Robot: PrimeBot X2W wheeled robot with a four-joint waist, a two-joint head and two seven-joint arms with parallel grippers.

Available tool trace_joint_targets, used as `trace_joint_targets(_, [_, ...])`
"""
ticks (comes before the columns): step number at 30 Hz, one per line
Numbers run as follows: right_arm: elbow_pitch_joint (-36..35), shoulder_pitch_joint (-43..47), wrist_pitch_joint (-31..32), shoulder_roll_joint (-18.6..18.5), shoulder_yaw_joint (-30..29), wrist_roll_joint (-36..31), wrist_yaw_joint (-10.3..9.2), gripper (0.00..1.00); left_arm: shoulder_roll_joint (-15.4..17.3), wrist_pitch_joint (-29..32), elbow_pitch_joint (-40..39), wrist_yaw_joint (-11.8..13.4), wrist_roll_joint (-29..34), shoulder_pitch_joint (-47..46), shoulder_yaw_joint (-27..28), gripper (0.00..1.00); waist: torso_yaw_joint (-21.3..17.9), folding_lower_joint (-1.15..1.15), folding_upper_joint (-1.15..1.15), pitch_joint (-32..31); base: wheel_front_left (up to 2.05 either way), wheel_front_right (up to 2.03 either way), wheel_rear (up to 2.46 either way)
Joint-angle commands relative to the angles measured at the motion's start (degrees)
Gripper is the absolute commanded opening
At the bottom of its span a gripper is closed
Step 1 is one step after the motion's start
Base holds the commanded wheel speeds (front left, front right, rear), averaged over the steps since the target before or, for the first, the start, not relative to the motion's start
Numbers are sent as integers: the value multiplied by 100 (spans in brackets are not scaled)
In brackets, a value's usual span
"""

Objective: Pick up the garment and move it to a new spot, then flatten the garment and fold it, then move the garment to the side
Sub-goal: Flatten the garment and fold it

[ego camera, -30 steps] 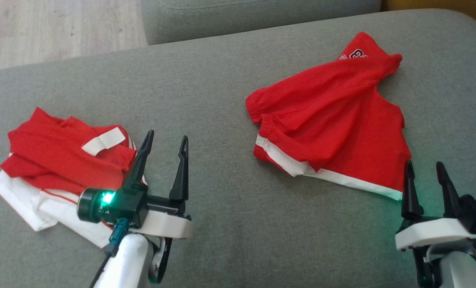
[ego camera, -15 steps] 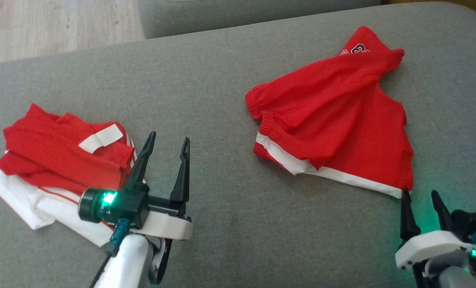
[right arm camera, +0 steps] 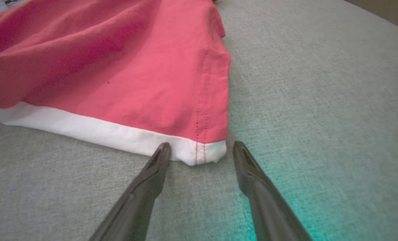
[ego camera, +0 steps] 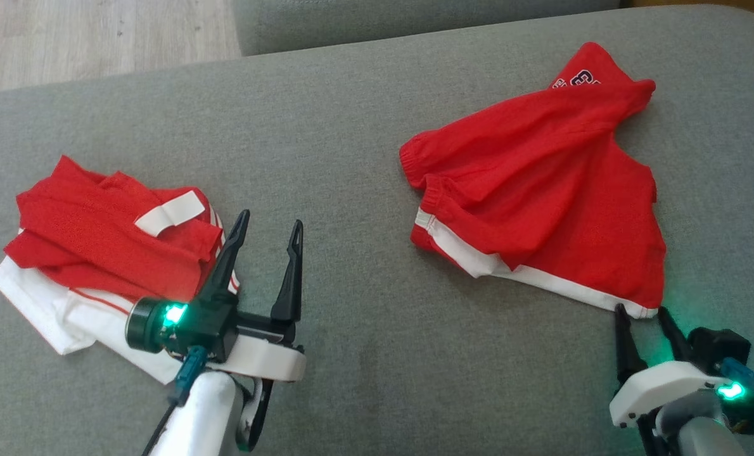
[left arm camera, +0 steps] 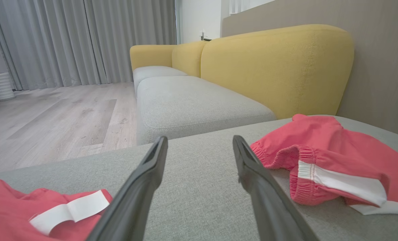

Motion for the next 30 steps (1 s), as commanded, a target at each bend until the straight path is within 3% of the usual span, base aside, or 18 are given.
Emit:
trace_joint_targets(1, [-64, -129, 14, -31, 163, -27, -4, 2, 31, -29, -160, 4, 94, -169, 176, 100, 2, 0, 0, -7, 0, 0, 0])
trace_joint_targets(9, [-278, -217, -124, -31, -148, -215, -4, 0, 60, -29, -169, -6, 131, -144, 212, 100, -134, 0, 0, -49, 0, 0, 0])
trace_joint_targets(15, [-575, -286, -107, -31, -518, -360, -4, 0, 110, -29, -82, -161, 248, -353, 57, 100, -309, 0, 0, 38, 0, 0, 0])
trace_joint_targets(22, [-749, -345, -14, -31, -607, -409, -4, 0, 142, 128, 554, -649, 417, -808, -672, 100, -448, 0, 0, 205, 0, 0, 0])
trace_joint_targets(23, [-773, -372, 0, -31, -615, -387, -4, 0, 144, 226, 782, -742, 375, -975, -985, 100, -488, 0, 0, 255, 0, 0, 0])
trace_joint_targets(30, [-753, -439, -20, -31, -540, -313, -4, 0, 203, 340, 1294, -797, 48, -1469, -1832, 100, -603, 0, 0, 380, 0, 0, 0])
